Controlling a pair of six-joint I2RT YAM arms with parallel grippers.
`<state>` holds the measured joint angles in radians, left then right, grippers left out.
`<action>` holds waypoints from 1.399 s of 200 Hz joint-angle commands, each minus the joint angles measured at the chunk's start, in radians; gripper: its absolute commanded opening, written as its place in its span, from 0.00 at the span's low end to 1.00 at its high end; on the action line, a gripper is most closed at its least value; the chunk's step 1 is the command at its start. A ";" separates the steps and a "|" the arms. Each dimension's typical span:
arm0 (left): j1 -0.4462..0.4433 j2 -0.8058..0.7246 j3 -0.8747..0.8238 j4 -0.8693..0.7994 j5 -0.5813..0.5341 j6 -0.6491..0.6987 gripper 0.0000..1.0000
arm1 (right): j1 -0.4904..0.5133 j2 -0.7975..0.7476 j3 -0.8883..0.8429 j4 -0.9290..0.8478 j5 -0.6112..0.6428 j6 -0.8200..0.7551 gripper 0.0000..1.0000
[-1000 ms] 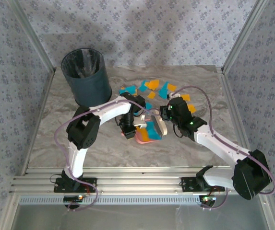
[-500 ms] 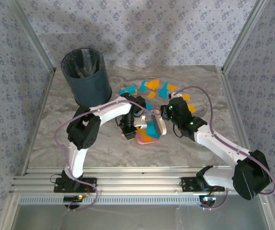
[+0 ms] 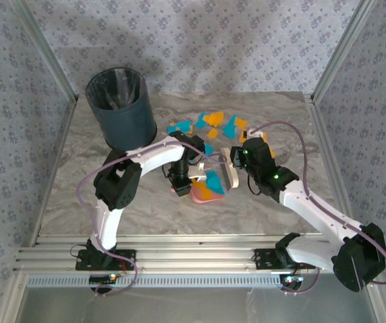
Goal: Sweep away the paper scraps from the table
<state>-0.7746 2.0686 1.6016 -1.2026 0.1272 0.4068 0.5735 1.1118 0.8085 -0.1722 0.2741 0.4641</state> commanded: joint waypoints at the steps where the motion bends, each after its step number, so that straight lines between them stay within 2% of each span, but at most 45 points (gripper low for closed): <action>1: -0.006 -0.015 -0.008 -0.028 -0.007 0.003 0.00 | 0.007 0.005 0.025 -0.022 0.059 0.025 0.00; 41: -0.005 -0.015 -0.002 -0.028 -0.006 0.003 0.00 | 0.019 0.036 0.019 -0.031 0.061 0.020 0.00; 133: -0.005 -0.014 -0.004 -0.022 0.001 0.002 0.00 | 0.019 0.082 0.020 0.056 -0.128 0.015 0.00; 280: 0.017 -0.054 -0.059 0.073 0.022 -0.014 0.00 | -0.003 -0.066 -0.019 -0.019 -0.016 0.058 0.00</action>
<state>-0.7677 2.0544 1.5608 -1.1427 0.1429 0.4065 0.5831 1.0901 0.8005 -0.1661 0.2092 0.4915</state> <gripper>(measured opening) 0.278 0.254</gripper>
